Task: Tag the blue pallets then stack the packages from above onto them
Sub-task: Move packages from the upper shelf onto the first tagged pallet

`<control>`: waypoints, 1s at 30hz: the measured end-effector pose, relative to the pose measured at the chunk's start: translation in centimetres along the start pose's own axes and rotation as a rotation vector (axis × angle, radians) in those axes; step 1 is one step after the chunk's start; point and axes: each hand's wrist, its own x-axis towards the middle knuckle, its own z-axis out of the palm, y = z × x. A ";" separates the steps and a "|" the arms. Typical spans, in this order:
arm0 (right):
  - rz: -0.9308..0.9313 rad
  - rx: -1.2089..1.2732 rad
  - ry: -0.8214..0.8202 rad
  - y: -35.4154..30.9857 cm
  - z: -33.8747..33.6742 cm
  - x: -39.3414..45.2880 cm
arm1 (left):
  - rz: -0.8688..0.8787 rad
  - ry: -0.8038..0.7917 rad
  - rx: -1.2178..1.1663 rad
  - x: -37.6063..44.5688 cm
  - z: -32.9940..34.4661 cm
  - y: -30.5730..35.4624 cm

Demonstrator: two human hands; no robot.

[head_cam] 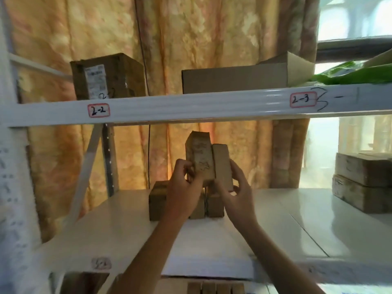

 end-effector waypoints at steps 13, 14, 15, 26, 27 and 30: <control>-0.028 -0.071 -0.099 -13.3 -8.3 -23.0 | 0.018 0.168 -0.210 -25.4 -4.9 7.7; -0.007 -0.083 -0.117 -13.6 -8.8 -24.8 | -0.004 0.170 -0.192 -27.4 -4.9 7.6; 0.017 -0.092 -0.126 -13.5 -9.3 -26.3 | -0.024 0.163 -0.187 -29.0 -4.9 7.5; 0.582 -0.081 -0.187 -8.5 -13.5 -41.5 | -0.684 -0.007 -0.406 -43.0 -3.2 0.1; 0.625 -0.077 -0.185 -8.0 -13.6 -42.2 | -0.784 0.009 -0.459 -43.5 -3.0 -0.5; 0.703 -0.085 -0.206 -6.8 -13.9 -42.9 | -1.081 -0.038 -0.657 -44.1 -3.0 -2.5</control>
